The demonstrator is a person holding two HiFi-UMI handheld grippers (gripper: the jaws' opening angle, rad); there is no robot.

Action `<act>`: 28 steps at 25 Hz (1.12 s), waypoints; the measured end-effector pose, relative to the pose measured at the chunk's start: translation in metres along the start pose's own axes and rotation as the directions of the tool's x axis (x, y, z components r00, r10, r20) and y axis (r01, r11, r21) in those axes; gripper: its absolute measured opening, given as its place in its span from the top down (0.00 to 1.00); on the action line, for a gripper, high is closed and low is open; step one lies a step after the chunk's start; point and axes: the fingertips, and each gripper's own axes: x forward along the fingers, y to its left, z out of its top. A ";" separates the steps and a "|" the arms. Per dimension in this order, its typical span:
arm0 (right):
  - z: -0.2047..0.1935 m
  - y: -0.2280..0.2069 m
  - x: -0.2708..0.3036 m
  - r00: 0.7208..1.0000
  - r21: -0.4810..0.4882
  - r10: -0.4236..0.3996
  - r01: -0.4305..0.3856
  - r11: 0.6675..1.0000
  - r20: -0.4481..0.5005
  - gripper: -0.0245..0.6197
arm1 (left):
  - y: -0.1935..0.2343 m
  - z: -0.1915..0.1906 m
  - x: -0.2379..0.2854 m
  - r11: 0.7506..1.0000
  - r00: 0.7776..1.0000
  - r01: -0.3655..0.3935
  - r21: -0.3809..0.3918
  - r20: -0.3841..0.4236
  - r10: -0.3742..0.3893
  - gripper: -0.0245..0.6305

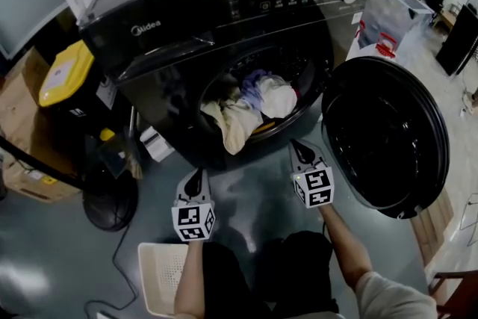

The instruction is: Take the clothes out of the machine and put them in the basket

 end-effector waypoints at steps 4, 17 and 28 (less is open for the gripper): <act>0.010 -0.002 0.001 1.000 -0.015 -0.006 0.006 1.000 0.021 0.93 | -0.001 0.001 -0.002 1.000 1.000 -0.002 -0.007 0.004 0.002 0.93; 0.020 -0.002 0.046 0.999 -0.008 0.029 -0.029 1.000 -0.028 0.46 | -0.007 0.001 -0.001 0.999 0.999 0.036 -0.014 0.011 -0.036 0.93; 0.045 -0.029 0.109 0.998 -0.014 -0.045 0.045 0.999 -0.041 0.31 | -0.008 0.004 -0.001 0.997 0.997 0.072 -0.008 0.021 -0.071 0.93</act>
